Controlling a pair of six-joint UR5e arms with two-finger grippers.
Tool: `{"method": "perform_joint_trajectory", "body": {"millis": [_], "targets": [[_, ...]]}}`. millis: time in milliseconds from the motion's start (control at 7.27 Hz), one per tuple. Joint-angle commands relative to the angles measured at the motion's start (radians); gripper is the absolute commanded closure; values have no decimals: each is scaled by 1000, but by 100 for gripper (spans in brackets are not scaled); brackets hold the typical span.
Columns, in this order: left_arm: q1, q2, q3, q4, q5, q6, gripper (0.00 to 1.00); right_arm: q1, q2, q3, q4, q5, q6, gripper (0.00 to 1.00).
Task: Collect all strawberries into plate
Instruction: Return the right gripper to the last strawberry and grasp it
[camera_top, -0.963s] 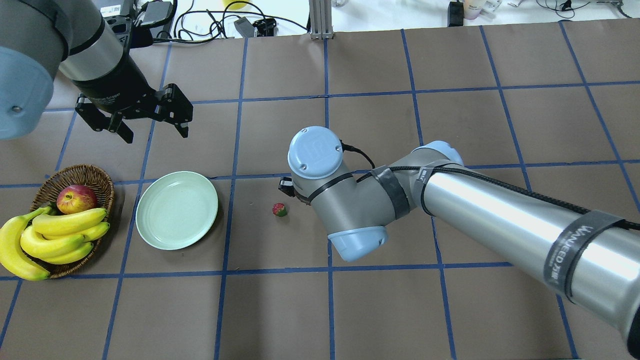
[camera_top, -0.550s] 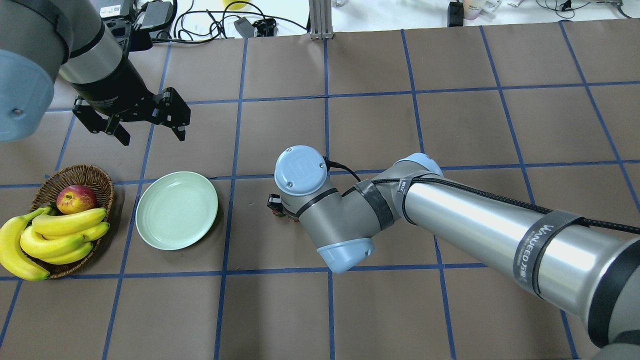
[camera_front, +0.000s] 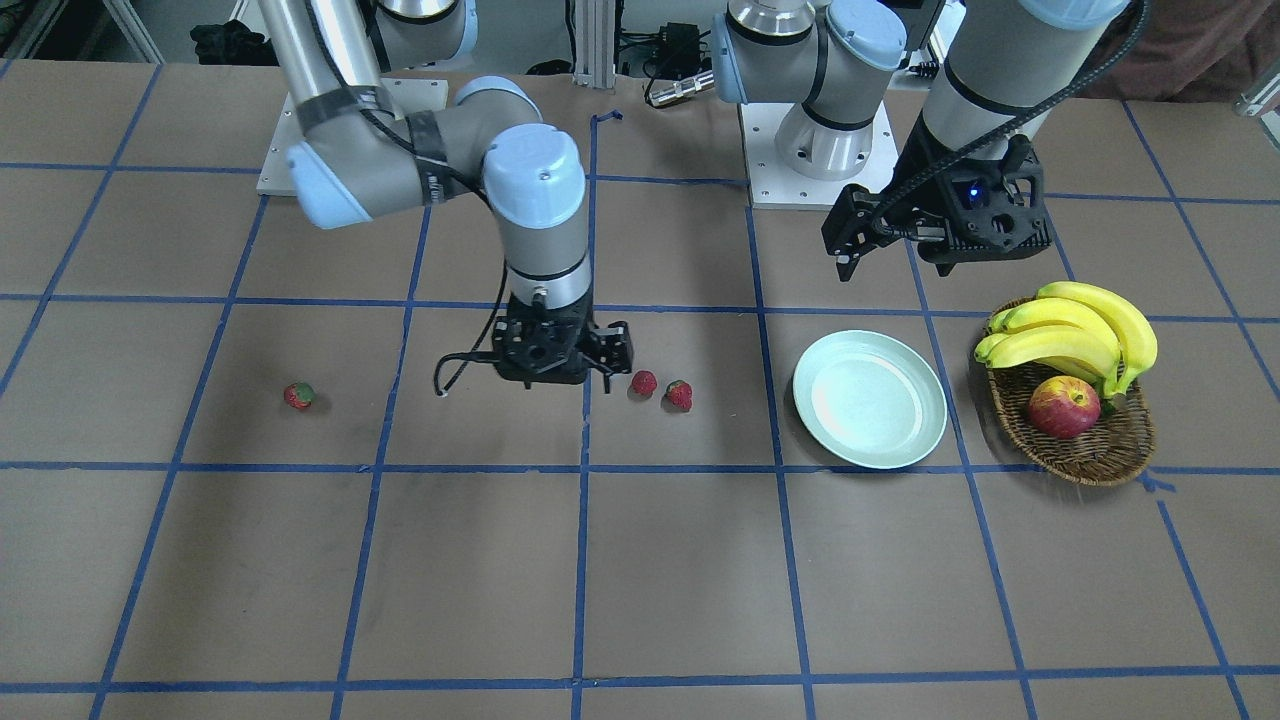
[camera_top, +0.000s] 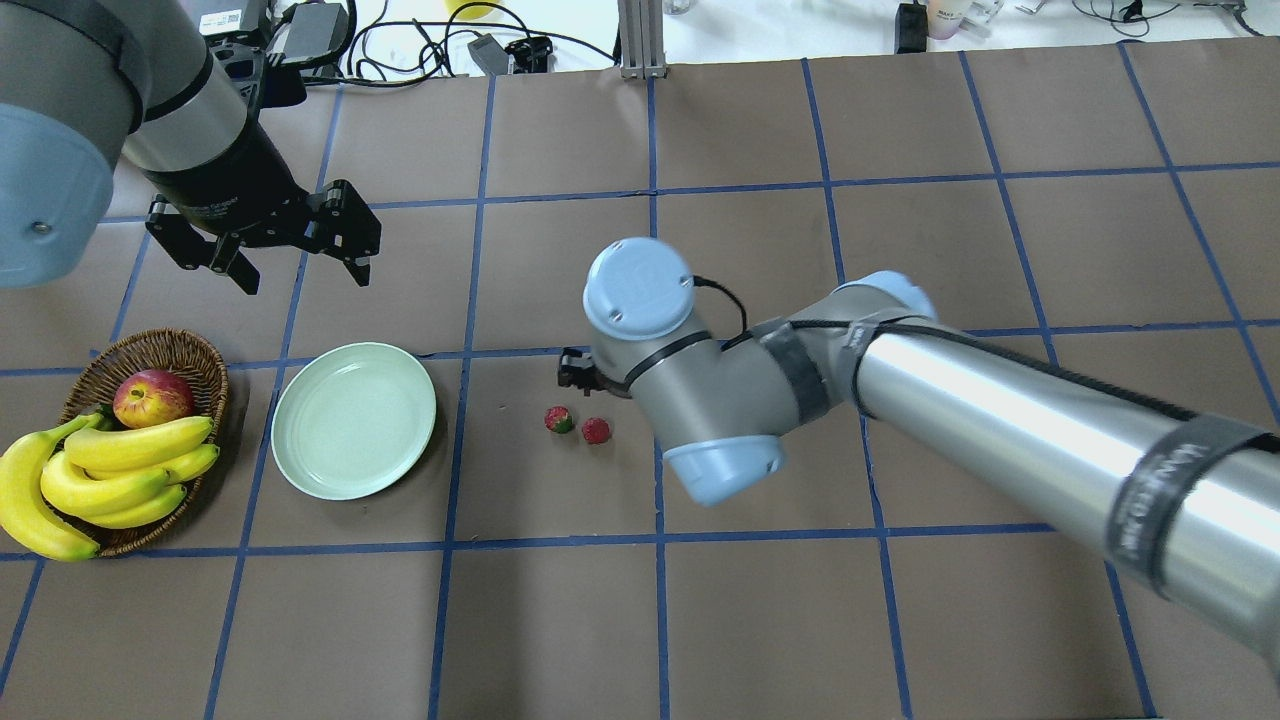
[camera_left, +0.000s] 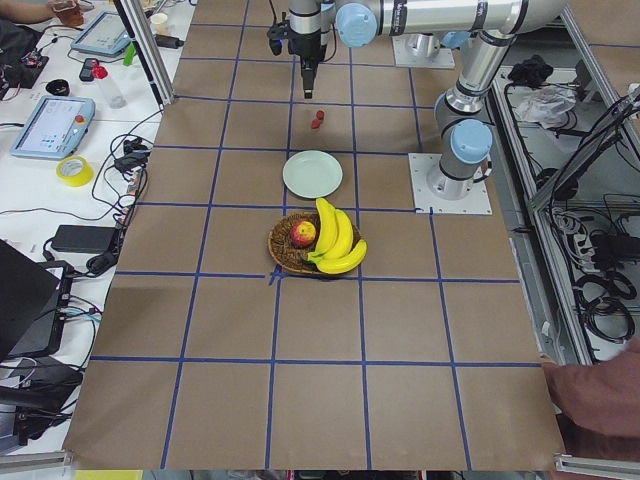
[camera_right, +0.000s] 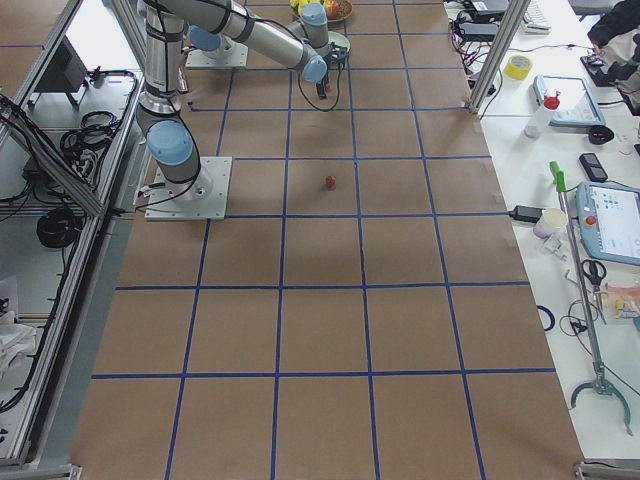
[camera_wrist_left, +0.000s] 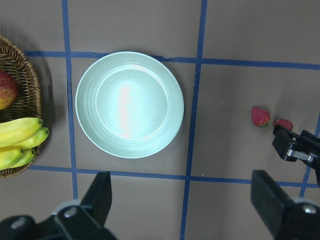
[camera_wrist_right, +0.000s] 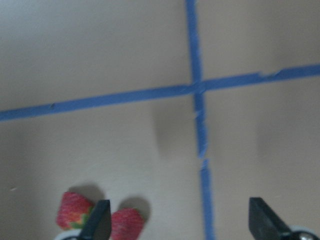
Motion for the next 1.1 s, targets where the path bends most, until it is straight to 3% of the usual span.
{"method": "perform_joint_trajectory", "body": {"millis": [0,138,412,550,962], "targets": [[-1,0,0,2,-1,0,0,-287,-97,2,195,-13,-235,0],[-1,0,0,2,-1,0,0,-387,-96,25,181,-18,-413,0],[-1,0,0,3,-3,0,0,-574,-97,175,108,0,-463,0],[-3,0,0,3,-3,0,0,-578,-94,267,-49,-13,-463,0],[-3,0,0,5,-15,1,0,-583,-47,303,-136,-18,-460,1]]}}
